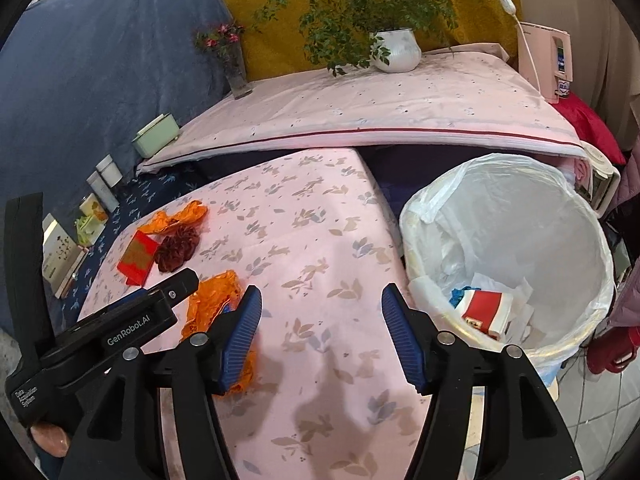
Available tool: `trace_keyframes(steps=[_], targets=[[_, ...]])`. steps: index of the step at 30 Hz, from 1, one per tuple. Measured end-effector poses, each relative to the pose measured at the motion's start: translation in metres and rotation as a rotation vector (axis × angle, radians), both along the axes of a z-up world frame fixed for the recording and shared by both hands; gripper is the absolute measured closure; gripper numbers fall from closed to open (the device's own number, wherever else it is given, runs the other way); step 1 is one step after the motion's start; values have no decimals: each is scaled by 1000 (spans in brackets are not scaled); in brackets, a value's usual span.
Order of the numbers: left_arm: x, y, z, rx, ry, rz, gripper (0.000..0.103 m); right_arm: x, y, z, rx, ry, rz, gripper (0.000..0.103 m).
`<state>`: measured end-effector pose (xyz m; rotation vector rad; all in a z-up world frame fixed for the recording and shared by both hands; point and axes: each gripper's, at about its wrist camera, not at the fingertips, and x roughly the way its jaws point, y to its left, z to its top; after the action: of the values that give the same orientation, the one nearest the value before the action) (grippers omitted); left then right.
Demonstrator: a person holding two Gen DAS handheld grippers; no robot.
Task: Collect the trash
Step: 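Move both tools back to the orange bag on the table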
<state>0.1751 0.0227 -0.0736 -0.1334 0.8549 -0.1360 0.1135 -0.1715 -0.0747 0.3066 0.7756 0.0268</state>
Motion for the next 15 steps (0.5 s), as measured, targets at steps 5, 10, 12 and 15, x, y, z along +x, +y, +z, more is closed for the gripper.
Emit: trace_keyframes(steps=[5, 10, 12, 15], targets=[[-3, 32, -6, 31, -11, 58, 25, 6, 29, -10, -13, 23, 37, 37], [-1, 64, -11, 32, -6, 105, 21, 16, 56, -25, -25, 61, 67, 35], [0, 76, -13, 37, -8, 125, 20, 21, 65, -31, -27, 76, 77, 33], [3, 96, -15, 39, -9, 157, 19, 27, 78, -41, -44, 101, 86, 32]])
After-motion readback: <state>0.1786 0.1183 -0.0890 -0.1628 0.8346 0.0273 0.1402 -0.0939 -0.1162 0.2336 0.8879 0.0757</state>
